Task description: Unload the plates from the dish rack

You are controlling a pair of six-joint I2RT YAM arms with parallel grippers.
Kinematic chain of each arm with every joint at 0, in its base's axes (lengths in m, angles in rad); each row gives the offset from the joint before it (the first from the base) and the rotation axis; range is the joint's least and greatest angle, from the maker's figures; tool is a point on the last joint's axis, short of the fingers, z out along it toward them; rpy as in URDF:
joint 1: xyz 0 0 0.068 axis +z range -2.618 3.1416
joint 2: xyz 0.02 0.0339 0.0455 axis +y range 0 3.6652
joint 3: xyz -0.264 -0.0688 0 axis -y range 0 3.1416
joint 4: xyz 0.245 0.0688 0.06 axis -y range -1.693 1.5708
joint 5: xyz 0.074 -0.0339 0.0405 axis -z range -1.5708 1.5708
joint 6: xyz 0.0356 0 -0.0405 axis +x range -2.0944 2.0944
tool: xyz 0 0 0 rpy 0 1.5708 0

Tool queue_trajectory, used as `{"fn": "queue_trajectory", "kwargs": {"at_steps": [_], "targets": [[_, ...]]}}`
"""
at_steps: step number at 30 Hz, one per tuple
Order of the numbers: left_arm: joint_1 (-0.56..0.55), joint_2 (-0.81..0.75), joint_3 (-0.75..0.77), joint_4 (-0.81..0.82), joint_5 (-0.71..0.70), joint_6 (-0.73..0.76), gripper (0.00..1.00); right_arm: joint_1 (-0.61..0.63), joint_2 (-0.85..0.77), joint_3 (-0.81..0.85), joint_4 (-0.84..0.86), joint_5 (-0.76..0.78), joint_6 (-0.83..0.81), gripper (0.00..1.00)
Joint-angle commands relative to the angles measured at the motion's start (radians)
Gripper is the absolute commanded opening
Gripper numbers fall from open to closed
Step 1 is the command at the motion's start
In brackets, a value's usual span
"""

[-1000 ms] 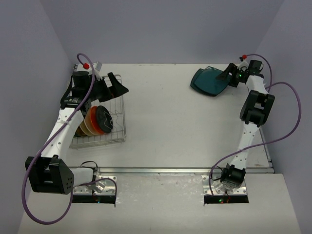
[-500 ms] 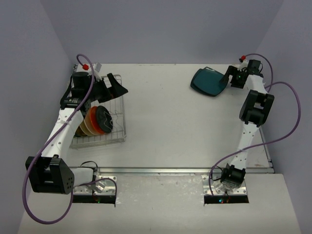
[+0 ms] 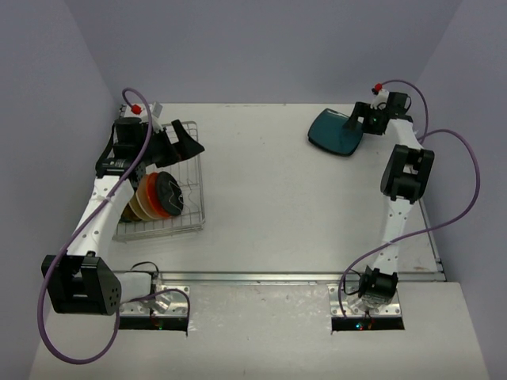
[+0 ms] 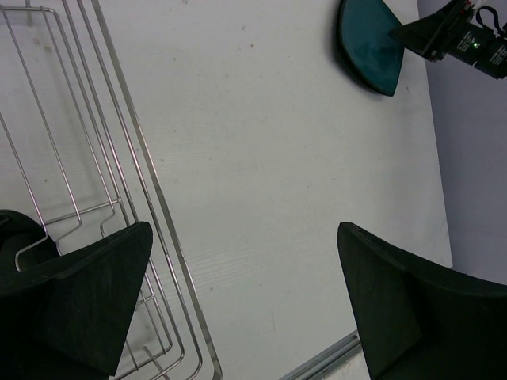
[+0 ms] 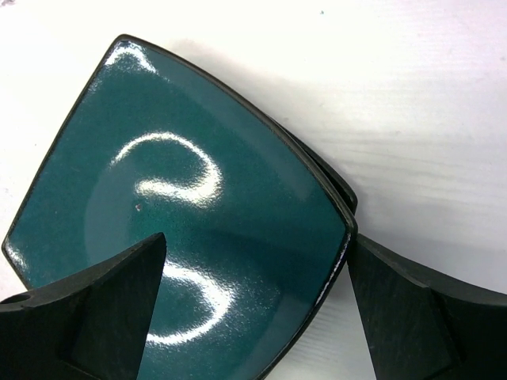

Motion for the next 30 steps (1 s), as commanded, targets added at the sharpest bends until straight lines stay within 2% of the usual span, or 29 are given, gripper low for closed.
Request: {"fn": "queue_trajectory", "kwargs": {"at_steps": [1, 6, 10, 13, 16, 22, 30], "targets": [[0.008, -0.044, -0.005, 0.011, -0.042, 0.046, 1.00, 0.017, -0.009, 0.032, 0.099, -0.036, -0.049, 0.93], [0.008, -0.050, 0.013, -0.016, -0.155, 0.059, 1.00, 0.021, -0.043, 0.011, 0.088, -0.003, -0.074, 0.96], [0.010, -0.053, 0.070, -0.079, -0.319, 0.116, 1.00, 0.020, -0.148, -0.082, 0.091, 0.034, -0.113, 0.99], [0.009, -0.055, 0.103, -0.152, -0.495, 0.183, 1.00, 0.019, -0.256, -0.142, 0.048, 0.070, -0.174, 0.99], [0.011, -0.066, 0.101, -0.206, -0.547, 0.241, 0.99, 0.019, -0.346, -0.165, 0.013, 0.113, -0.203, 0.99], [0.010, -0.122, 0.026, -0.219, -0.516, 0.312, 0.77, 0.021, -0.593, -0.362, -0.030, 0.092, -0.181, 0.99], [0.010, -0.103, -0.053, -0.236, -0.586, 0.313, 0.60, 0.072, -0.844, -0.682, -0.036, 0.040, -0.084, 0.99]]}}
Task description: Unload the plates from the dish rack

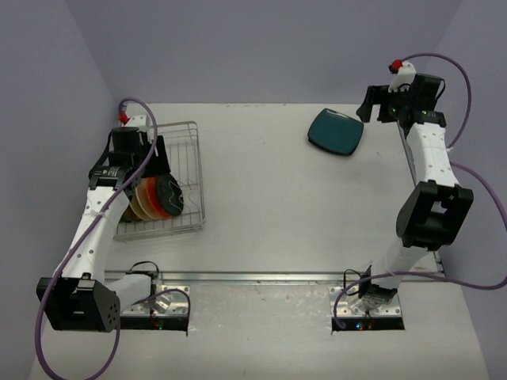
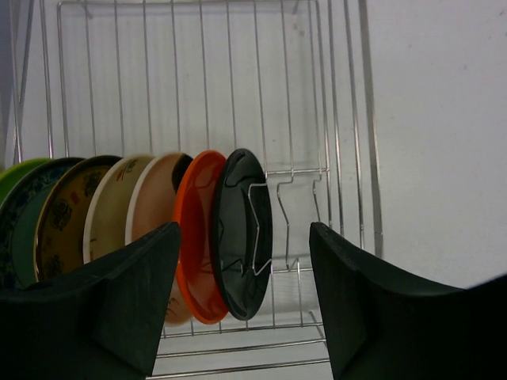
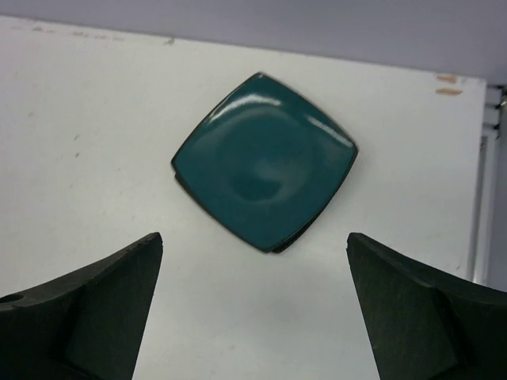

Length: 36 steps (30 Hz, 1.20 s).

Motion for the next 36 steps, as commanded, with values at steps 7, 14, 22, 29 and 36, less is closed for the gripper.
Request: {"fn": "queue_trajectory", "kwargs": {"at_steps": [7, 14, 22, 29, 36], "targets": [[0.009, 0.023, -0.068, 0.002, -0.010, 0.023, 0.52, 0.082, -0.123, -0.296, 0.023, -0.085, 0.082, 0.99], [0.009, 0.089, -0.095, 0.009, 0.017, 0.026, 0.40, 0.083, -0.125, -0.292, -0.006, -0.105, 0.095, 0.99], [0.009, 0.152, -0.090, 0.003, -0.021, 0.016, 0.24, 0.089, -0.140, -0.299, -0.010, -0.125, 0.117, 0.99], [0.006, 0.150, 0.023, -0.002, -0.070, 0.051, 0.00, 0.126, -0.157, -0.324, 0.015, -0.153, 0.151, 0.99], [-0.005, 0.125, 0.231, -0.025, -0.109, 0.126, 0.00, 0.194, -0.161, -0.311, 0.035, -0.231, 0.180, 0.99]]}}
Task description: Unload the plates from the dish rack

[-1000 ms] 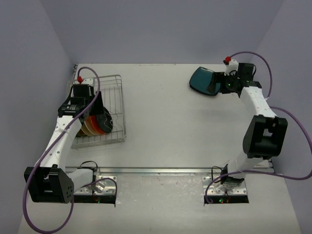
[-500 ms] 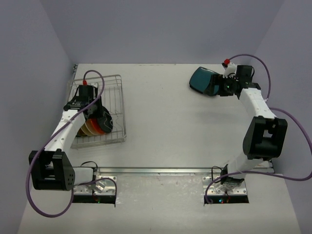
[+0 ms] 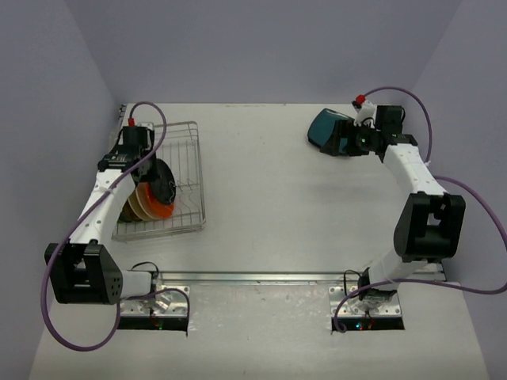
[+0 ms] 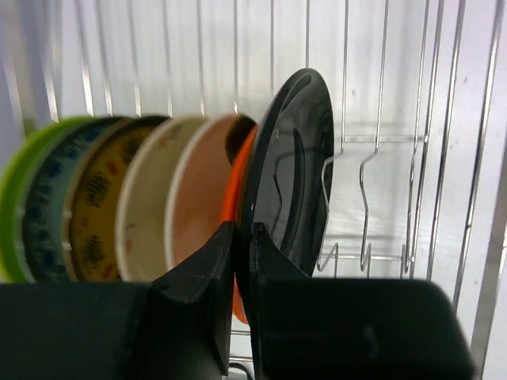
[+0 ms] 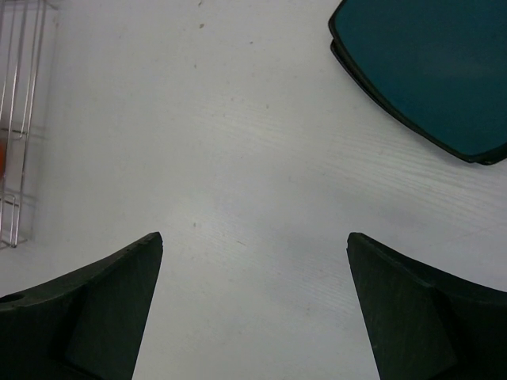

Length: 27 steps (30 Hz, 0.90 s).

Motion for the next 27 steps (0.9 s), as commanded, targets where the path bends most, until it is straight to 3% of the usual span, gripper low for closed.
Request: {"fn": "queue_trajectory", "kwargs": {"at_steps": [1, 4, 7, 8, 10, 11, 19, 22, 25, 27], "targets": [[-0.012, -0.054, 0.196, 0.065, 0.016, 0.065, 0.00, 0.050, -0.043, 0.019, 0.056, -0.100, 0.033, 0.99], [-0.013, -0.099, 0.245, 0.063, 0.146, 0.110, 0.00, 0.089, -0.048, 0.027, 0.083, -0.171, 0.054, 0.99], [-0.013, -0.150, 0.212, 0.062, 0.472, 0.138, 0.00, 0.128, -0.058, 0.027, 0.140, -0.297, 0.075, 0.99], [-0.012, -0.164, 0.210, 0.063, 0.483, 0.136, 0.00, 0.143, -0.058, 0.027, 0.141, -0.299, 0.081, 0.99], [-0.031, -0.188, 0.147, 0.073, 0.721, 0.109, 0.00, 0.198, -0.069, 0.040, 0.164, -0.349, 0.075, 0.97], [-0.064, -0.189, 0.128, 0.076, 0.767, 0.084, 0.00, 0.243, -0.073, 0.049, 0.166, -0.359, 0.062, 0.97], [-0.215, -0.176, 0.073, 0.112, 0.884, 0.017, 0.00, 0.485, -0.010, 0.166, 0.073, -0.333, -0.013, 0.86], [-0.219, -0.158, 0.071, 0.121, 0.898, 0.008, 0.00, 0.535, 0.024, 0.182, 0.067, -0.339, -0.010, 0.71], [-0.219, -0.155, 0.065, 0.135, 0.901, 0.003, 0.00, 0.559, 0.050, 0.193, 0.062, -0.333, -0.012, 0.47], [-0.219, -0.154, 0.057, 0.148, 0.903, -0.027, 0.00, 0.562, 0.066, 0.206, 0.048, -0.333, -0.020, 0.42]]}}
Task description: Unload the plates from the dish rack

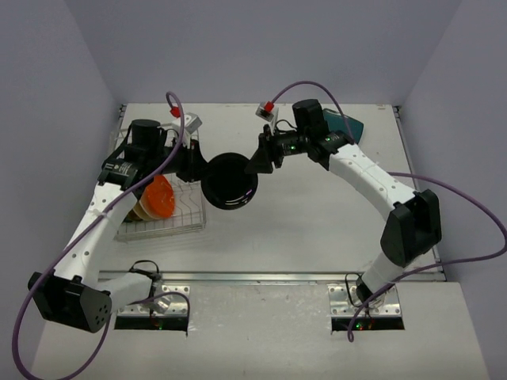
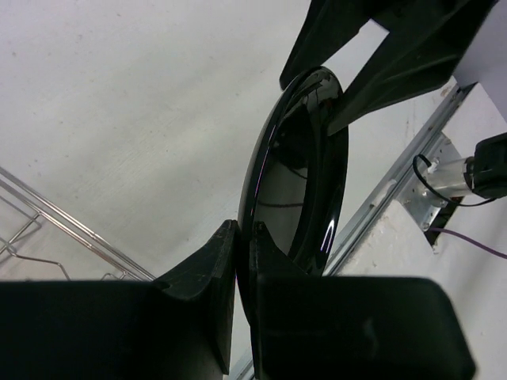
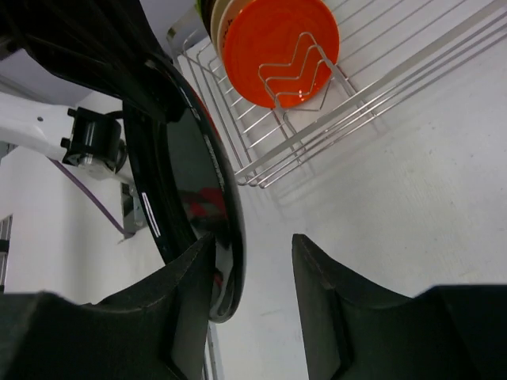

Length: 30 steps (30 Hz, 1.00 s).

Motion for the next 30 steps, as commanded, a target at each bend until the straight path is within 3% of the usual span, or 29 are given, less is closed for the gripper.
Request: {"fn": "queue_trajectory", "kwargs": {"at_steps": [1, 3, 7, 11, 12, 17, 22, 25, 30], "targets": [[-0.003, -0.003, -0.007, 0.098, 0.056, -0.052, 0.00, 0.004, 0.044, 0.058, -0.030, -0.007, -0.026, 0.40], [-0.003, 0.002, -0.015, 0.112, 0.063, -0.061, 0.00, 0.004, 0.055, 0.073, -0.044, -0.003, -0.040, 0.31], [-0.003, 0.016, -0.017, 0.130, 0.059, -0.075, 0.02, 0.004, 0.080, 0.094, -0.068, 0.030, -0.065, 0.03], [-0.003, 0.033, -0.011, 0.124, -0.099, -0.107, 0.90, -0.044, 0.116, 0.101, -0.065, 0.061, -0.010, 0.00], [-0.003, 0.035, -0.009, 0.116, -0.161, -0.106, 1.00, -0.064, 0.126, 0.099, -0.065, 0.061, 0.014, 0.00], [0.031, 0.043, 0.004, 0.091, -0.382, -0.090, 1.00, -0.279, 0.210, 0.055, -0.064, 0.073, 0.044, 0.00], [0.182, 0.101, 0.032, 0.034, -0.538, -0.080, 0.99, -0.547, 0.304, 0.032, -0.110, 0.093, -0.054, 0.00], [0.275, 0.128, 0.021, 0.013, -0.582, -0.095, 0.95, -0.601, 0.351, 0.028, -0.154, 0.124, -0.123, 0.00], [0.338, 0.161, 0.008, -0.015, -0.588, -0.112, 0.89, -0.619, 0.408, 0.026, -0.171, 0.203, -0.185, 0.00]]}}
